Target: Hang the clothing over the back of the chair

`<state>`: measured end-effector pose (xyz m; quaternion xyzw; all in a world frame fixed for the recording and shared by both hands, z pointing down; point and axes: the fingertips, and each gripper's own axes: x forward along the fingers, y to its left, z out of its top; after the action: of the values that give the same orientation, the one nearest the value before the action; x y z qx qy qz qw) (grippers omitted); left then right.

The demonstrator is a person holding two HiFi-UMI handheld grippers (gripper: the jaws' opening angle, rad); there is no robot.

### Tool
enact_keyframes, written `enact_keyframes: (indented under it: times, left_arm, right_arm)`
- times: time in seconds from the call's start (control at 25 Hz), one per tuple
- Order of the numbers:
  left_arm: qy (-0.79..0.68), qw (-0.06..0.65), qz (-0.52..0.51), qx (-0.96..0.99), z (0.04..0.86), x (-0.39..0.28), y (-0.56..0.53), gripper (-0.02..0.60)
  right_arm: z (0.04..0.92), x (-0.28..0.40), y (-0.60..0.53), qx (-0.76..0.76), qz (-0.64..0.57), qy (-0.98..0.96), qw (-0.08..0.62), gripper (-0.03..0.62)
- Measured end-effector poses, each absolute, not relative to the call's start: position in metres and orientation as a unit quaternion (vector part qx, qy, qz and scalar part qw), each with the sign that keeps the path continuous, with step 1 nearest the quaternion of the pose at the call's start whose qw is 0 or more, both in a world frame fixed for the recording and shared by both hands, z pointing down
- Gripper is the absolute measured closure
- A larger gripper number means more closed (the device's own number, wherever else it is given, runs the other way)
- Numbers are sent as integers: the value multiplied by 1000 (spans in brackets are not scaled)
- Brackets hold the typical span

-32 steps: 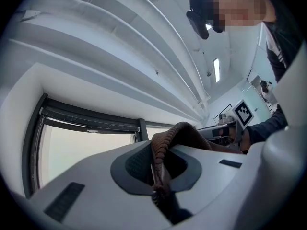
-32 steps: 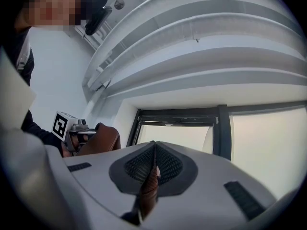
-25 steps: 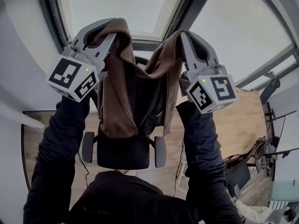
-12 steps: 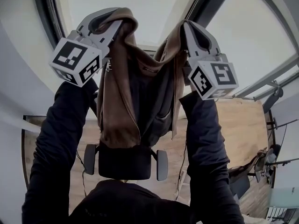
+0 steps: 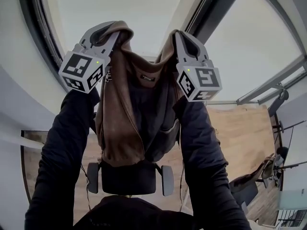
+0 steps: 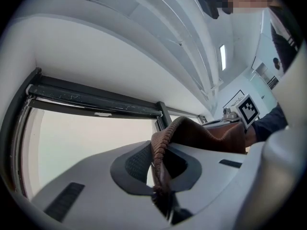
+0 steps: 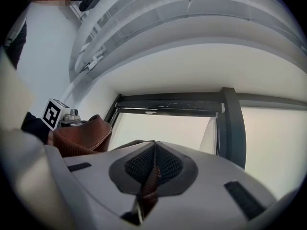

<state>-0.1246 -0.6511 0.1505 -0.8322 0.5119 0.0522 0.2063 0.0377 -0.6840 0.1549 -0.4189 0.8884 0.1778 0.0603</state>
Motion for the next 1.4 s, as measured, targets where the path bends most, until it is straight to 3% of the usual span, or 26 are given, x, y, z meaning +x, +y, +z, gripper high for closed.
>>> enact_keyframes:
  times: [0.32, 1.4]
  left_arm:
    - [526, 181, 31, -831, 193, -141, -692, 546]
    - [588, -1, -67, -806, 388, -204, -748, 541]
  right_arm:
    - [192, 29, -722, -440, 176, 880, 39, 577]
    - [381, 63, -803, -479, 27, 873, -87, 559]
